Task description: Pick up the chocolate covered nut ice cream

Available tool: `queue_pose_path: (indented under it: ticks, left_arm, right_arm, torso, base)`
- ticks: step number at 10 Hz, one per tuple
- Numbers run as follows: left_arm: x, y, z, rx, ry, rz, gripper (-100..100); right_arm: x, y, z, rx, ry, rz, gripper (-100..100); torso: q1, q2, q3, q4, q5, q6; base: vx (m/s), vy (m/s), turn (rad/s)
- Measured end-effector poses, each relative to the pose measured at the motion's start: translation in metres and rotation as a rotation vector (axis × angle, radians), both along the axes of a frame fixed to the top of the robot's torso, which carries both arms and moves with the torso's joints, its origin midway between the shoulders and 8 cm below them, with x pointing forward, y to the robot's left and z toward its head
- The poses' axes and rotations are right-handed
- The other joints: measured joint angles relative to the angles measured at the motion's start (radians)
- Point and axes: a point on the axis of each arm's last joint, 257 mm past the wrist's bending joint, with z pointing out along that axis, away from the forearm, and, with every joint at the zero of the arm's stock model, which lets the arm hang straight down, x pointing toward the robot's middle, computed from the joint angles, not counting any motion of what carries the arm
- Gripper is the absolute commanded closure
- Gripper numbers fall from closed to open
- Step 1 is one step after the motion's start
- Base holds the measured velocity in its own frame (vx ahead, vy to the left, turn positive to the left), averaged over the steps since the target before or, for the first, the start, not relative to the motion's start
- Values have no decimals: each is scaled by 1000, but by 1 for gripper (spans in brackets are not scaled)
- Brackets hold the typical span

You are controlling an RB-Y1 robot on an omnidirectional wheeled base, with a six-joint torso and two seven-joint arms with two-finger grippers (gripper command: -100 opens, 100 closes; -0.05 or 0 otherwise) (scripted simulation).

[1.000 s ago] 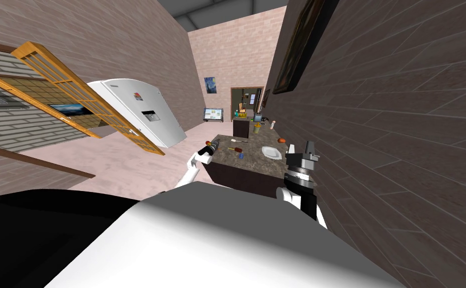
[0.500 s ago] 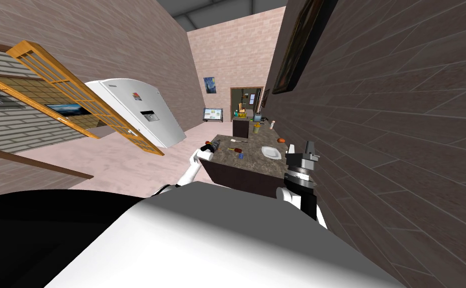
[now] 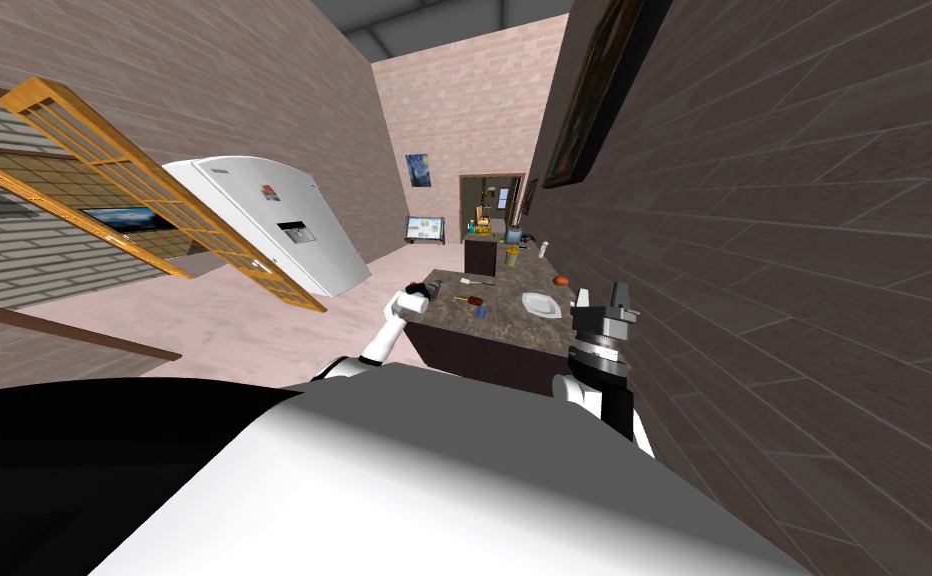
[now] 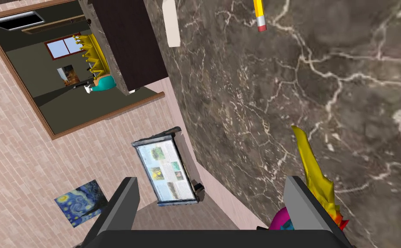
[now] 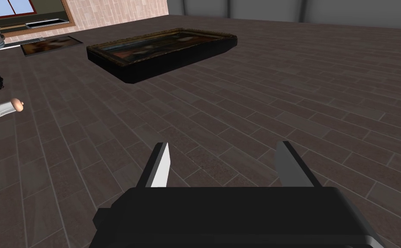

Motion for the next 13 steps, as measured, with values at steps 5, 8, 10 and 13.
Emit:
queue_pose_path:
  ticks: [5,8,10,13]
  left_arm:
    - [9,6,-25,-39,156,42,-100]
    - [16,5,-32,-78,243,70,-100]
    - [16,4,-38,-105,301,90,-100]
    - [15,1,-46,-144,381,120,-100]
  right_arm:
    - [0,0,0,0,0,0,0]
    - [0,0,0,0,0,0,0]
    - [0,0,0,0,0,0,0]
    - [0,0,0,0,0,0,0]
  torso:
    - [0,0,0,0,0,0]
    - [-1,0,0,0,0,0]
    - [-1,0,0,0,0,0]
    - [-1,0,0,0,0,0]
  base:
    - [7,-11,-31]
    - [10,-13,-28]
    - [13,-14,-33]
    - [13,-17,-41]
